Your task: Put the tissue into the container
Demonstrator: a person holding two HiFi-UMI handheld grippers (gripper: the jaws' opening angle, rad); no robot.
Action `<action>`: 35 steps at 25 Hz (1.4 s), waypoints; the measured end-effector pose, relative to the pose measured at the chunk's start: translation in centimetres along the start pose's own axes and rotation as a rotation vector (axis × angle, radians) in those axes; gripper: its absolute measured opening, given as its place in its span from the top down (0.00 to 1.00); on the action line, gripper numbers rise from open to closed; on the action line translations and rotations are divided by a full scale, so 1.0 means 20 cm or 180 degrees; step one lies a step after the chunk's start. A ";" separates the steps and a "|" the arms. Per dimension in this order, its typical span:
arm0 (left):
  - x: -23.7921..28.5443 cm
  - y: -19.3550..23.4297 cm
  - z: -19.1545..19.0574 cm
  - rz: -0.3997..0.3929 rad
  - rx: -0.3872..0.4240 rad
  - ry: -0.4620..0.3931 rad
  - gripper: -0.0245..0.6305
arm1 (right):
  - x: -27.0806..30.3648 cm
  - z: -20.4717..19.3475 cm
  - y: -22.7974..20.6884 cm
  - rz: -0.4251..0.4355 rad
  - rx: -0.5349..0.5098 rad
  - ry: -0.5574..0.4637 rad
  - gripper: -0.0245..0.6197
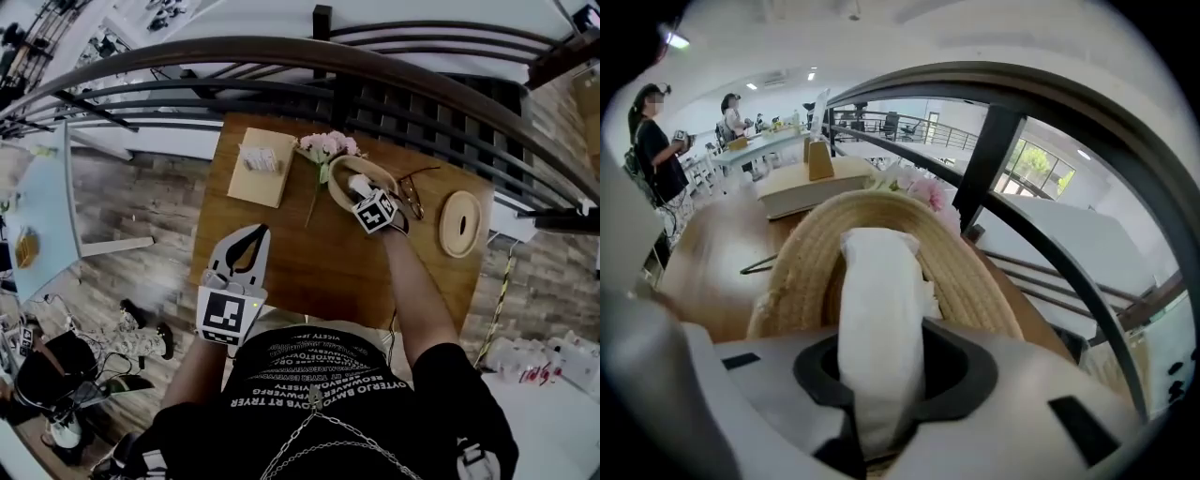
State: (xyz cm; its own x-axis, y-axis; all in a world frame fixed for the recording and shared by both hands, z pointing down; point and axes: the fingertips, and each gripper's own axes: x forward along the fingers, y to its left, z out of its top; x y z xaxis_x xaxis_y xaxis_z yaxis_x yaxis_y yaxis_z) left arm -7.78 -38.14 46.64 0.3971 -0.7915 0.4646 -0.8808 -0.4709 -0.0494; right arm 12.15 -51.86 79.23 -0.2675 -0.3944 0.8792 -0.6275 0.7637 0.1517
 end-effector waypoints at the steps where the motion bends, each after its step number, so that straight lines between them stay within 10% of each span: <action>1: -0.01 0.00 0.02 -0.0002 -0.0002 -0.0026 0.92 | 0.01 -0.01 0.00 0.0059 0.0058 0.0018 0.77; 5: -0.09 0.02 0.10 0.0002 0.0007 -0.0171 0.92 | -0.10 0.01 -0.04 0.0288 0.0685 -0.0329 0.46; 9: -0.21 0.07 0.14 0.0036 0.0104 -0.0307 0.92 | -0.51 0.07 -0.11 -0.0116 0.0800 -0.0998 0.44; 12: -0.26 0.10 0.16 -0.0001 0.0142 -0.0390 0.92 | -0.88 0.06 -0.09 -0.0413 0.0888 -0.1292 0.54; 16: -0.33 0.10 0.21 -0.0116 0.0189 -0.0583 0.92 | -1.40 -0.02 -0.02 -0.0960 0.1224 -0.1741 0.94; 24: -0.40 0.05 0.28 -0.0425 0.0291 -0.0861 0.92 | -2.18 0.01 0.29 -0.1550 0.1140 -0.2241 0.94; 35: -0.46 0.03 0.27 -0.0594 0.0256 -0.0956 0.92 | -2.36 -0.01 0.44 -0.1656 0.1300 -0.2336 0.94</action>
State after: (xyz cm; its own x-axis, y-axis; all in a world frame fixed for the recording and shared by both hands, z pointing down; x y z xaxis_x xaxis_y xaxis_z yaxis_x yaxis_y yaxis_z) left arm -10.62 -33.22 37.52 0.6176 -0.7626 0.1923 -0.7677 -0.6377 -0.0632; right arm 19.28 -26.41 39.19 -0.1872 -0.9555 0.2278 -0.9627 0.2246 0.1510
